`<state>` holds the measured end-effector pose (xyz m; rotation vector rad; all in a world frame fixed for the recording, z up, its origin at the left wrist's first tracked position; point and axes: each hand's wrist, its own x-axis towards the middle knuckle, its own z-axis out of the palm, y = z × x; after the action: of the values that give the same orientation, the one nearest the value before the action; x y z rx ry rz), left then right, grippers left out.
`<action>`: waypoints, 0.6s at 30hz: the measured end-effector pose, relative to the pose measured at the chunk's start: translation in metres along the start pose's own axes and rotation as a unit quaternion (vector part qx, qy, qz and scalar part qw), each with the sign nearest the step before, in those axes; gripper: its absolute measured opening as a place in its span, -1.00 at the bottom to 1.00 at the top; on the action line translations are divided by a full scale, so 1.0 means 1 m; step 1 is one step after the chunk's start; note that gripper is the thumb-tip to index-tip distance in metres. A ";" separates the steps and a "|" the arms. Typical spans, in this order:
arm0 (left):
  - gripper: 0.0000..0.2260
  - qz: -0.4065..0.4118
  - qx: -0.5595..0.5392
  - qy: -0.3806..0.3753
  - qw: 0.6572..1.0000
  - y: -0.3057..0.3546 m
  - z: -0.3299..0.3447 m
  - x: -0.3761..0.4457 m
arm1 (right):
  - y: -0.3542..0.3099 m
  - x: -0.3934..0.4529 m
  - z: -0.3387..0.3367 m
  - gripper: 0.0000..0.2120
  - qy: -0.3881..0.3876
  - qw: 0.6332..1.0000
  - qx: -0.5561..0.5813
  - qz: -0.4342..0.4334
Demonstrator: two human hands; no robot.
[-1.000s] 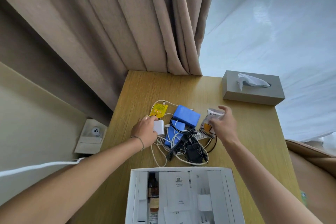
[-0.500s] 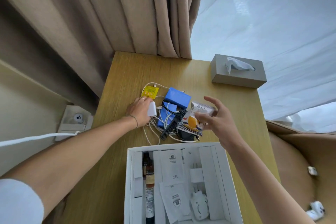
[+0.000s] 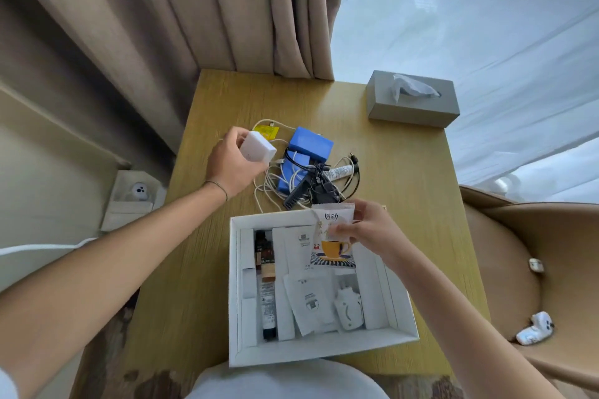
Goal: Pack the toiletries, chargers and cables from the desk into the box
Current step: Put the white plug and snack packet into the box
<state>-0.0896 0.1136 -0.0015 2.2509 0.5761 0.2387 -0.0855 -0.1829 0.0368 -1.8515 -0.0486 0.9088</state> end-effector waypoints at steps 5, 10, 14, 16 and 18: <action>-0.45 -0.025 -0.114 0.002 0.993 0.021 -0.011 -0.039 | 0.037 -0.012 0.018 -0.67 -0.052 0.994 -0.087 0.047; -0.44 -0.020 -0.159 -0.015 0.987 0.042 -0.014 -0.078 | 0.061 -0.021 0.033 -0.73 -0.070 0.977 -0.190 0.063; -0.44 -0.014 -0.155 -0.041 0.987 0.055 -0.017 -0.105 | 0.070 -0.022 0.038 -0.74 -0.080 0.953 -0.290 0.045; -0.44 -0.007 -0.143 -0.068 0.987 0.060 -0.019 -0.117 | 0.074 -0.022 0.039 -0.69 -0.081 0.931 -0.354 0.019; -0.45 0.001 -0.123 -0.099 0.987 0.064 -0.021 -0.128 | 0.078 -0.021 0.039 -0.69 -0.070 0.913 -0.402 -0.005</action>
<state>-0.1881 0.0286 0.0612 2.0068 0.4147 0.0813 -0.1519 -0.1984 -0.0210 -2.5238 -0.6009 1.1083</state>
